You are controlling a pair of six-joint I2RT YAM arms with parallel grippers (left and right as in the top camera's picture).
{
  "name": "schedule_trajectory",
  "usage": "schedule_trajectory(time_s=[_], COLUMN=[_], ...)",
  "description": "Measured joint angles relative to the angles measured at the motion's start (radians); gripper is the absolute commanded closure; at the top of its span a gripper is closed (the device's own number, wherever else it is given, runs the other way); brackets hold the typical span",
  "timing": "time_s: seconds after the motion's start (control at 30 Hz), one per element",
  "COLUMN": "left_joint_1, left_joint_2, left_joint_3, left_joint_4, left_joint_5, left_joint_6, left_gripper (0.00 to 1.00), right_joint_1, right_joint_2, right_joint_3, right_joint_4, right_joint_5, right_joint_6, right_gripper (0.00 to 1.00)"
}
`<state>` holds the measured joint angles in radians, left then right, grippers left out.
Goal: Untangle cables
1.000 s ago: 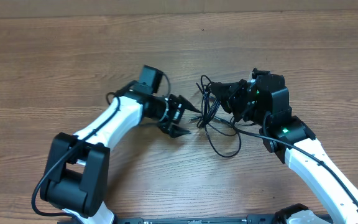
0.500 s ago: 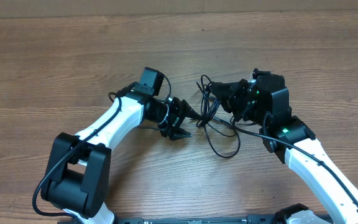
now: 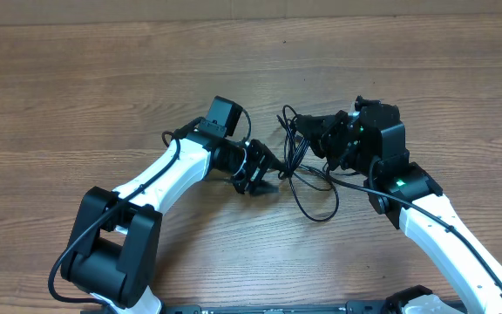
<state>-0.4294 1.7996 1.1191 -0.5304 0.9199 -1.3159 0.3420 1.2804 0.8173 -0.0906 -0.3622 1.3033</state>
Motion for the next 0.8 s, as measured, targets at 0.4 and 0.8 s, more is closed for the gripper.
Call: schedule_trajectory(time_s=[0.4, 0.8], left_joint_1=[0.003, 0.278], left_joint_2=[0.0, 0.0], left_joint_3=[0.0, 0.0], left_joint_4=[0.074, -0.07], left_joint_5=[-0.081, 0.071], left_joint_6=[-0.068, 0.167], left_gripper=[0.96, 0.96], right_joint_1=[0.0, -0.129], right_joint_2=[0.0, -0.003], right_joint_3=[0.0, 0.0], right_joint_4=[-0.069, -0.142], right_joint_5=[0.0, -0.038], right_joint_6=[-0.115, -0.422], right_gripper=[0.8, 0.38])
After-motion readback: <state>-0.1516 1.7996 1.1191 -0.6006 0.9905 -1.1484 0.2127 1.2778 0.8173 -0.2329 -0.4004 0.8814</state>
